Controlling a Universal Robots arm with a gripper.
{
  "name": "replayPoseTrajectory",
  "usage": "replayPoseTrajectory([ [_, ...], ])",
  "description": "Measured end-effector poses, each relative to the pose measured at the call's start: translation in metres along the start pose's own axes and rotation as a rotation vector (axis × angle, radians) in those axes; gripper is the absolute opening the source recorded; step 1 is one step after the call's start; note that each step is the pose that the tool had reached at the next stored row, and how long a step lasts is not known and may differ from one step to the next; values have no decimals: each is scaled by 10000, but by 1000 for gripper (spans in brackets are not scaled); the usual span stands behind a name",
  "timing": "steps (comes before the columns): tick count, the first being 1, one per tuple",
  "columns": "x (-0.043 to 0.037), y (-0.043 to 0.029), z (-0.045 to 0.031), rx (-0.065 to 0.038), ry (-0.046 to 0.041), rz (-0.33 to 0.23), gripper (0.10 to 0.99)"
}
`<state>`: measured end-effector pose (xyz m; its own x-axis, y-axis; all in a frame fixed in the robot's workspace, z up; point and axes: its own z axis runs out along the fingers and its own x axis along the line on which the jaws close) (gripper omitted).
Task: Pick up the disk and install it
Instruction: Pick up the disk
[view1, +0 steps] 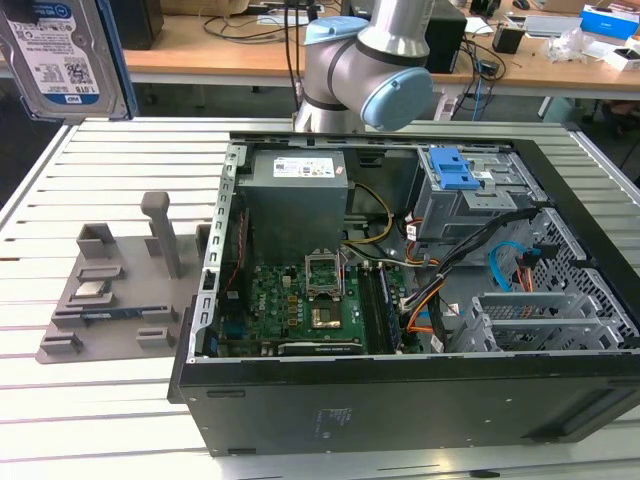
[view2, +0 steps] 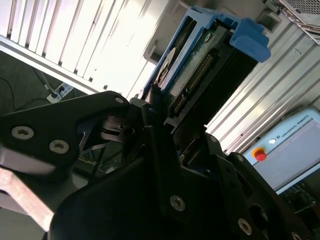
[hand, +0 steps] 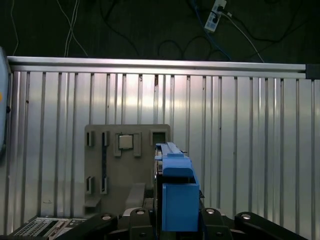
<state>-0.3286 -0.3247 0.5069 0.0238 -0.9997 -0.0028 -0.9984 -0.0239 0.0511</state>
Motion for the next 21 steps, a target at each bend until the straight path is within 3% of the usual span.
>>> replayPoseTrajectory([
  [7, -3, -1, -150, -12, 0, 0, 369],
  [14, -2, -8, -166, -15, 0, -2, 369],
  [18, 0, -120, -171, -14, 0, 1, 369],
  [21, 4, -254, -178, -14, 1, -2, 369],
])
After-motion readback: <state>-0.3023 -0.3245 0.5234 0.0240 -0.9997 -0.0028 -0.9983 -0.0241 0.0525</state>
